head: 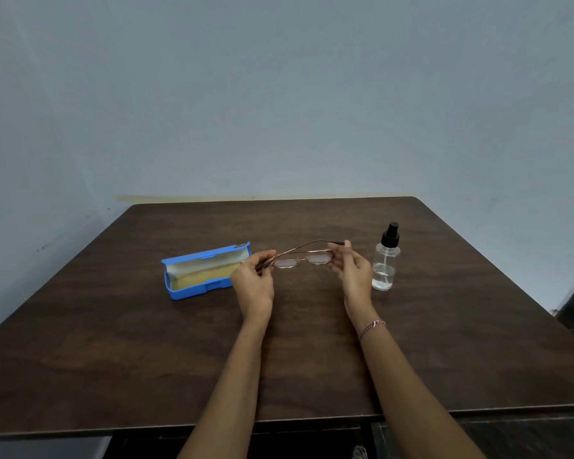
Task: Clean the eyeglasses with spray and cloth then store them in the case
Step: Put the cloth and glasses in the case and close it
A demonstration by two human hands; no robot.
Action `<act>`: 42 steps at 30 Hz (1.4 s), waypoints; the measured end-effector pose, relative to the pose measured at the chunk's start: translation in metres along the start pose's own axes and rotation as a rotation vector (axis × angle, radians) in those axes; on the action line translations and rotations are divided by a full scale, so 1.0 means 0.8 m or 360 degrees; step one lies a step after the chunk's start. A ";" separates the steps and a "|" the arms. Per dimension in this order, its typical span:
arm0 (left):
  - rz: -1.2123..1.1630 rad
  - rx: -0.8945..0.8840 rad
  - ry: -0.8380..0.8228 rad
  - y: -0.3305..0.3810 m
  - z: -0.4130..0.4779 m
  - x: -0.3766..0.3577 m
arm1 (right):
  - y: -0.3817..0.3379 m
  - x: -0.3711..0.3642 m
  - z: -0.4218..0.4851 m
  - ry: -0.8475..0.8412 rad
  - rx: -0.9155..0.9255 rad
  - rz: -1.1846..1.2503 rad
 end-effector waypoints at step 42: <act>0.0261 0.0307 0.0402 -0.028 0.035 0.155 | -0.001 -0.135 -0.063 -0.0480 0.0350 -0.0746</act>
Point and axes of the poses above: each hand's wrist, its own z-axis towards the middle knuckle, its own x-axis out of the back of the hand, y = z × x, the point moved 4 cm from there along z, towards the middle knuckle, and after that the axes turned 4 degrees about y, right-handed, at the moved point
